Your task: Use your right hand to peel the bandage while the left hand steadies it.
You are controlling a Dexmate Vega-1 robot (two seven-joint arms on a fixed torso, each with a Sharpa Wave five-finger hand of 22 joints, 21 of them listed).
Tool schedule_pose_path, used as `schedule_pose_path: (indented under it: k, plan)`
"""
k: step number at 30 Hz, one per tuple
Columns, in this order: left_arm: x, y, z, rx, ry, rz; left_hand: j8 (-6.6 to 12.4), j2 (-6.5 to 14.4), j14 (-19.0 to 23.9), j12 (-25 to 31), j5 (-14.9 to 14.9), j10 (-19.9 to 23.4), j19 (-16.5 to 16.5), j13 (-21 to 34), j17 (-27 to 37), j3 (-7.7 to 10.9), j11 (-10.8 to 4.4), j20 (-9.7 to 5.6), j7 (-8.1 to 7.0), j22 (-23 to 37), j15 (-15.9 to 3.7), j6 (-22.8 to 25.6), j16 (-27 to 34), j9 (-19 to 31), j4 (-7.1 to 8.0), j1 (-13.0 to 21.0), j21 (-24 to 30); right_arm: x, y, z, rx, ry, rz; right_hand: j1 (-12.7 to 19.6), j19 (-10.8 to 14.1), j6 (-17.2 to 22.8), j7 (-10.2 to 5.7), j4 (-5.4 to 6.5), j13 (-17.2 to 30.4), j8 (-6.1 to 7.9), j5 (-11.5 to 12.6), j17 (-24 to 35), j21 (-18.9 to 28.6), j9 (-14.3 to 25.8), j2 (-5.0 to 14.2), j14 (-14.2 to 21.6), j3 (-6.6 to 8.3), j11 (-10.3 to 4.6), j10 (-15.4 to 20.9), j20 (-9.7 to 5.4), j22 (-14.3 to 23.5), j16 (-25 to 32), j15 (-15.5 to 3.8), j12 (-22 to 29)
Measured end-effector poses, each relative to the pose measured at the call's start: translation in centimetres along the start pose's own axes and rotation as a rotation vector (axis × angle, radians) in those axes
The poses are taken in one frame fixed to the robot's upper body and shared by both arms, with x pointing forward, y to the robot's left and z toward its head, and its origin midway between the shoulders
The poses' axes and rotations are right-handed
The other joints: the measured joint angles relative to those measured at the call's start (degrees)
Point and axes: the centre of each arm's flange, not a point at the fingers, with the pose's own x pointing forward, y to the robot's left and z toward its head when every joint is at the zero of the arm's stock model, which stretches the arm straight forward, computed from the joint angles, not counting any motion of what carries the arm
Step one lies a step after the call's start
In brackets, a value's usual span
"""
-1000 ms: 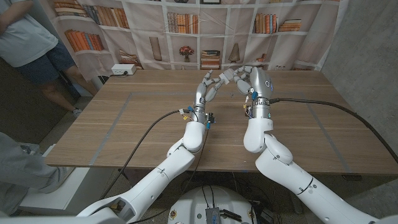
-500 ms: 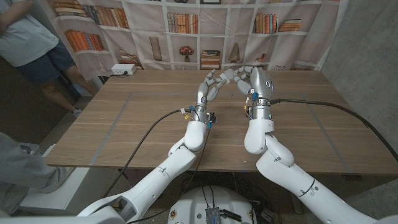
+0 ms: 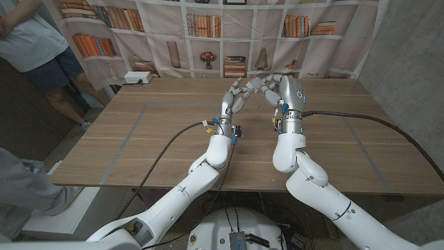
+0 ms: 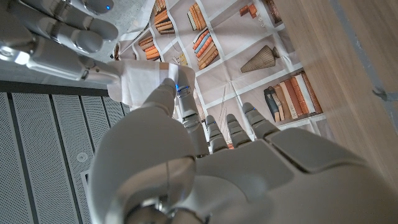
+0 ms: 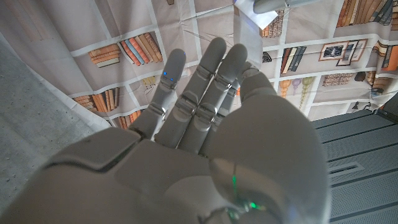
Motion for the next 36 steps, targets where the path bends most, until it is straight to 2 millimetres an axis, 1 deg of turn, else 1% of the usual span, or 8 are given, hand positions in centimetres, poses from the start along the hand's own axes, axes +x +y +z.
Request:
schedule_pose_path:
  k: [2, 3, 5, 14, 19, 23, 31, 36]
  plan:
    - [0.02, 0.03, -0.04, 0.000, 0.001, 0.001, 0.23, 0.44, 0.29, 0.00, 0.00, 0.24, 0.00, 0.00, 0.00, 0.58, -0.25, 0.00, 0.03, 0.00, 0.03, 0.20, 0.00, 0.14, -0.21, 0.45, 0.00, 0.00, 0.00, 0.01, 0.000, -0.001, 0.000, 0.00, 0.00, 0.00, 0.00, 0.00, 0.00, 0.00, 0.00, 0.00, 0.00, 0.01, 0.00, 0.00, 0.00, 0.00, 0.00, 0.00, 0.00, 0.00, 0.00, 0.00]
    - [0.06, 0.03, -0.05, 0.000, 0.001, 0.002, 0.46, 0.56, 0.46, 0.00, 0.00, 0.32, 0.00, 0.00, 0.00, 0.76, -0.32, 0.00, 0.38, 0.00, -0.01, 0.55, 0.00, 0.14, -0.30, 0.57, 0.00, 0.00, 0.00, 0.03, 0.001, -0.002, 0.000, 0.00, 0.00, 0.00, 0.00, 0.00, 0.00, 0.00, 0.00, 0.00, 0.00, 0.02, 0.00, 0.00, 0.00, 0.00, 0.00, 0.00, 0.00, 0.00, 0.00, 0.00]
    - [0.11, 0.01, -0.08, 0.000, 0.002, 0.003, 0.84, 0.74, 0.53, 0.00, 0.00, 0.64, 0.00, 0.00, 0.00, 0.91, -0.05, 0.00, 0.73, 0.00, -0.07, 1.10, 0.00, 0.36, -0.14, 0.82, 0.22, 0.00, 0.00, 0.05, 0.001, -0.003, 0.000, 0.00, 0.00, 0.00, 0.00, 0.00, 0.00, 0.00, 0.00, 0.00, 0.00, 0.04, 0.00, 0.00, -0.01, 0.00, 0.00, 0.00, -0.12, 0.00, 0.00, 0.00]
    - [0.34, 0.06, -0.11, -0.008, 0.001, 0.014, 1.48, 0.57, 0.72, 0.00, 0.00, 0.82, 0.00, 0.00, 0.27, 1.48, -0.22, -0.01, 0.13, 0.00, 0.11, 1.71, 0.00, 0.67, -0.07, 1.34, 0.22, -0.01, -0.09, 0.22, 0.004, -0.013, 0.000, 0.00, 0.00, 0.22, 0.24, 0.00, 0.00, -0.04, 0.00, 0.26, 0.42, 0.05, 0.00, 0.00, -0.01, 0.09, 0.09, 0.00, -0.26, -0.23, 0.00, 0.00]
    - [0.36, -0.03, -0.11, -0.011, -0.002, 0.012, 1.91, 0.57, 0.72, 0.00, 0.00, 1.14, 0.00, -0.01, 0.27, 1.62, -0.54, -0.01, 0.32, -0.01, 0.11, 1.91, 0.00, 0.94, 0.07, 1.34, 0.38, 0.01, -0.15, 0.17, 0.004, -0.018, -0.001, 0.00, -0.01, 0.21, 0.23, 0.00, 0.00, -0.05, 0.00, 0.26, 0.42, 0.04, 0.00, 0.00, -0.02, 0.09, 0.09, 0.02, -0.52, -0.23, 0.00, 0.00]
    - [0.36, -0.11, -0.05, -0.014, -0.005, 0.010, 2.13, 0.57, 0.72, 0.00, -0.01, 1.44, 0.00, 0.07, 0.27, 1.79, -0.84, -0.01, 0.01, -0.01, 0.11, 2.22, 0.46, 1.16, 0.25, 1.34, 0.43, 0.06, -0.25, 0.06, 0.002, -0.019, -0.002, 0.00, -0.33, 0.20, 0.23, 0.00, 0.23, -0.05, 0.00, 0.26, 0.76, 0.04, 0.00, 0.00, -0.02, 0.09, 0.09, 0.28, -0.52, -0.23, 0.00, -0.17]
    - [0.15, -0.21, 0.06, -0.018, -0.006, 0.009, 2.58, 0.73, 0.71, 0.00, -0.01, 1.44, 0.00, 0.27, 0.53, 1.95, -0.84, -0.01, 0.31, -0.01, 0.11, 2.52, 0.46, 1.47, 0.41, 1.50, 0.42, 0.09, -0.39, -0.18, -0.001, -0.016, -0.005, -0.22, -0.51, 0.20, 0.23, -0.24, 0.36, -0.06, -0.01, 0.53, 1.09, 0.04, -0.22, 0.00, 0.22, 0.10, 0.09, 0.10, -0.79, -0.23, 0.00, -0.17]
    - [-0.08, -0.07, 0.11, -0.018, -0.007, 0.018, 2.97, 0.40, 0.71, 0.00, -0.02, 1.44, 0.00, 0.27, 0.53, 2.19, -0.84, -0.01, 0.31, -0.01, 0.12, 2.52, 0.46, 1.73, 0.65, 1.82, 0.42, 0.04, -0.55, -0.22, 0.002, -0.015, -0.010, -0.22, -0.51, 0.19, 0.23, 0.01, 0.36, -0.06, -0.01, 0.53, 1.09, 0.03, -0.22, 0.00, 0.48, 0.10, 0.09, 0.10, -0.79, -0.22, 0.01, -0.17]
